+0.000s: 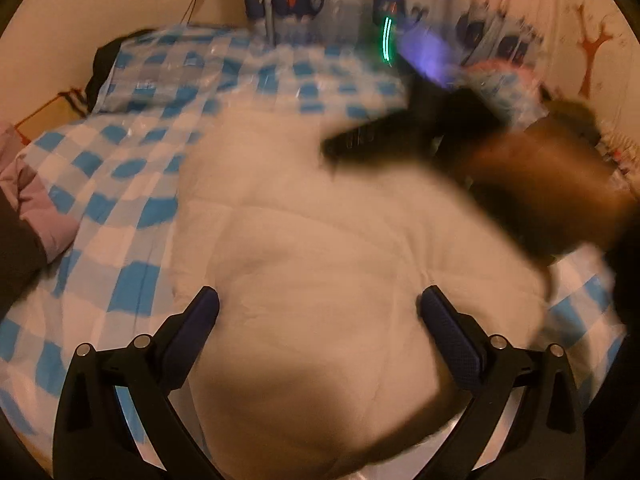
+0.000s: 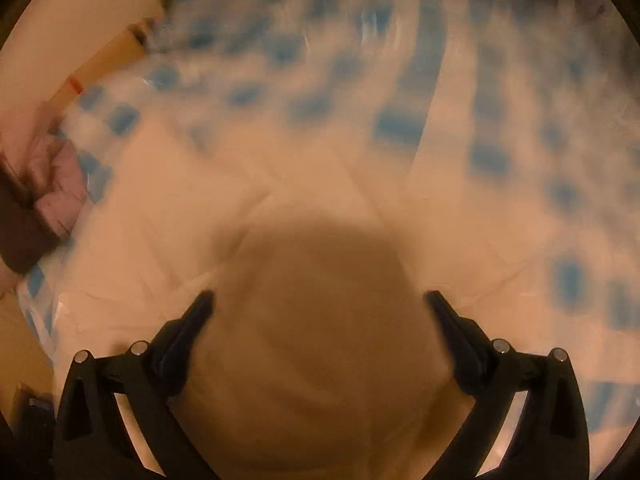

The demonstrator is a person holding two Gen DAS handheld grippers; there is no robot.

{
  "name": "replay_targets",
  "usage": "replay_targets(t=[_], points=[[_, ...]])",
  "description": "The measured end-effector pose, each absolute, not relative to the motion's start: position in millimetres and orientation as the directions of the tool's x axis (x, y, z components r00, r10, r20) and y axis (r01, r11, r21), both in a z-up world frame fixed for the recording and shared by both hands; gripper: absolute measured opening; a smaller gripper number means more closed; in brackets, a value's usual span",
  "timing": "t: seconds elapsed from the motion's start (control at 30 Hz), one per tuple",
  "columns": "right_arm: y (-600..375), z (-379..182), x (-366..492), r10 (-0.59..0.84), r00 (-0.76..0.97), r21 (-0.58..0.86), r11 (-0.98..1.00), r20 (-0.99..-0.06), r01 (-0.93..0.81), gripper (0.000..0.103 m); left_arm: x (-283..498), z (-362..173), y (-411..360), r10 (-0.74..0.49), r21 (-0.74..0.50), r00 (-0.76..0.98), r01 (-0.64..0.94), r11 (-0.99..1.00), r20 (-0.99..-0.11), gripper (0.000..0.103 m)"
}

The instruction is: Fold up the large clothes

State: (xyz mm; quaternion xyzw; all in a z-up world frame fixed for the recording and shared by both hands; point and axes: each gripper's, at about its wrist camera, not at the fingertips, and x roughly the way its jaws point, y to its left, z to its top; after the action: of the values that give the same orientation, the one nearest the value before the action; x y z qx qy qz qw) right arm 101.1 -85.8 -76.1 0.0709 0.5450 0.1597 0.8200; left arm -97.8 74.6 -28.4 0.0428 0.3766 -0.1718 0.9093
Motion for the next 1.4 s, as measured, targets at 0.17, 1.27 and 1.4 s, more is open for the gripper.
replay_targets(t=[0.17,1.27,1.4], points=[[-111,-67,93,0.421,0.330,0.388,0.907,-0.845,-0.165,0.096,-101,-16,87,-0.379,-0.144,0.661,0.383,0.913,-0.647,0.097],[-176,-39,-77,0.416,0.497,0.355,0.909,-0.762,-0.216,0.097,-91,-27,116,-0.326,-0.220,0.672,0.242,0.945,-0.664,0.097],[-173,-91,-87,0.422,0.439,0.386,0.906,-0.793,-0.175,0.097,-94,-28,93,-0.238,-0.111,0.690,0.225,0.968,-0.683,0.097]])
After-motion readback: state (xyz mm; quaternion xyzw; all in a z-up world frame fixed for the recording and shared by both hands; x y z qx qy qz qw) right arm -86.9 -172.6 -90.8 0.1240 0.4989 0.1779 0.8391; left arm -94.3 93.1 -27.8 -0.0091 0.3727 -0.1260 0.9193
